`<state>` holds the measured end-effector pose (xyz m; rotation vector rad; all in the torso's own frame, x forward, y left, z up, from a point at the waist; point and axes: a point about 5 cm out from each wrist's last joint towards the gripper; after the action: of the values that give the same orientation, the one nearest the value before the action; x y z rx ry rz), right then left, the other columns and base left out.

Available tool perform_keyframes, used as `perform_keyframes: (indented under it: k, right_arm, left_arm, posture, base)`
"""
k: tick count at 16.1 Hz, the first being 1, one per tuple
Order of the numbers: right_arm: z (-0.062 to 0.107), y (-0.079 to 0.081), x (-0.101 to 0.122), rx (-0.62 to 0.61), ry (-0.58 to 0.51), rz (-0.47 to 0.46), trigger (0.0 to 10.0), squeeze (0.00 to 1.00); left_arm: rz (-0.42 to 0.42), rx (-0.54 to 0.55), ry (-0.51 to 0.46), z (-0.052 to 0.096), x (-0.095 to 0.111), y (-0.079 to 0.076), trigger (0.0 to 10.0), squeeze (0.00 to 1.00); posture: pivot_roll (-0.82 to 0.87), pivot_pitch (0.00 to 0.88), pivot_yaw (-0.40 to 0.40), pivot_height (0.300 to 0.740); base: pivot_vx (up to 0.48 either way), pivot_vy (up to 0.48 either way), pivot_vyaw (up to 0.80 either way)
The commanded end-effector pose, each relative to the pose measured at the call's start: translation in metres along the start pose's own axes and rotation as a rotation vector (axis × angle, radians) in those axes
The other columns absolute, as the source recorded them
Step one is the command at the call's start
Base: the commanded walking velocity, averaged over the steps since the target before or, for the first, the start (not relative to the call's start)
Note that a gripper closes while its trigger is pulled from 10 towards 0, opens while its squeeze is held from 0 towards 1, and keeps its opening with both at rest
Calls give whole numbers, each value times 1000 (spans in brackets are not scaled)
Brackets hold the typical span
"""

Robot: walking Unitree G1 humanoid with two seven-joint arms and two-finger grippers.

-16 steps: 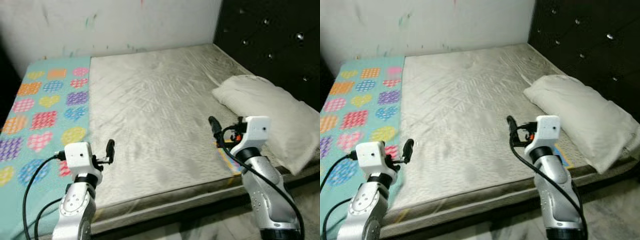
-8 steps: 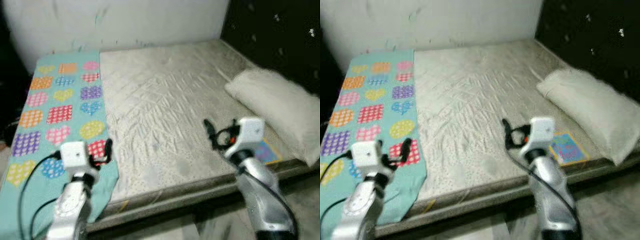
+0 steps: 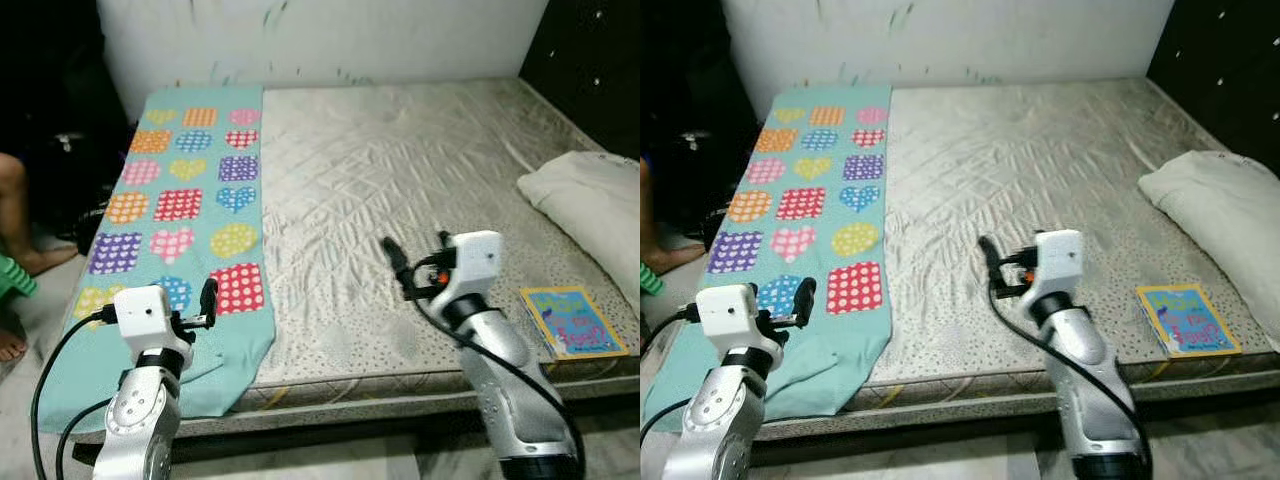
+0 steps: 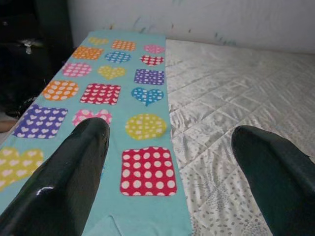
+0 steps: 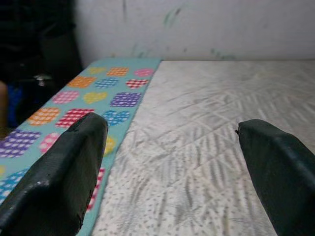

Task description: Clean up the room

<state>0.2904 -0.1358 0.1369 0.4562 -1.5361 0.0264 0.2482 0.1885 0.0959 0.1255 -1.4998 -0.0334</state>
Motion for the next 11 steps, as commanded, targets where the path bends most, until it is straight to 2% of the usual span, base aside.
perform_keyframes:
  k: [1, 3, 5, 8, 11]
  right_arm:
    - [-8, 11, -2, 55, 1, 17, 10000, 0]
    - [-11, 14, -2, 70, -5, 27, 10000, 0]
    - [-19, 17, 2, 78, -25, 21, 10000, 0]
    - [-22, 15, 3, 66, -38, 25, 10000, 0]
    - [-15, 12, -3, 47, -24, 24, 10000, 0]
  left_arm:
    - [-56, 15, -18, -2, 3, 9, 10000, 0]
    - [-62, 18, -27, -3, 5, 12, 10000, 0]
    - [-60, 20, -53, -4, 10, 19, 10000, 0]
    - [-47, 13, -22, -3, 2, 15, 10000, 0]
    - [-9, -8, -2, -3, -4, 5, 10000, 0]
  posture:
    - [-130, 16, 25, 740]
    - [-124, 16, 25, 740]
    - [-119, 21, 31, 740]
    - [-129, 22, 24, 740]
    - [-146, 25, 14, 740]
  base:
    - [0, 0, 800]
    - [0, 0, 800]
    - [0, 0, 0]
    - [0, 0, 0]
    - [0, 480, 0]
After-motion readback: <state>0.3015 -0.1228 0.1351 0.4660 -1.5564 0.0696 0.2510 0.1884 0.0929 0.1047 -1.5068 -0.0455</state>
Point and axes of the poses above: a point about 5 cm out from each wrist's last joint towards the gripper, its own z axis pointing back from the gripper into the wrist, its own x axis along the axis of the wrist's last joint, y = z × x, and after that the axes turned 12 degrees about -z, right-handed
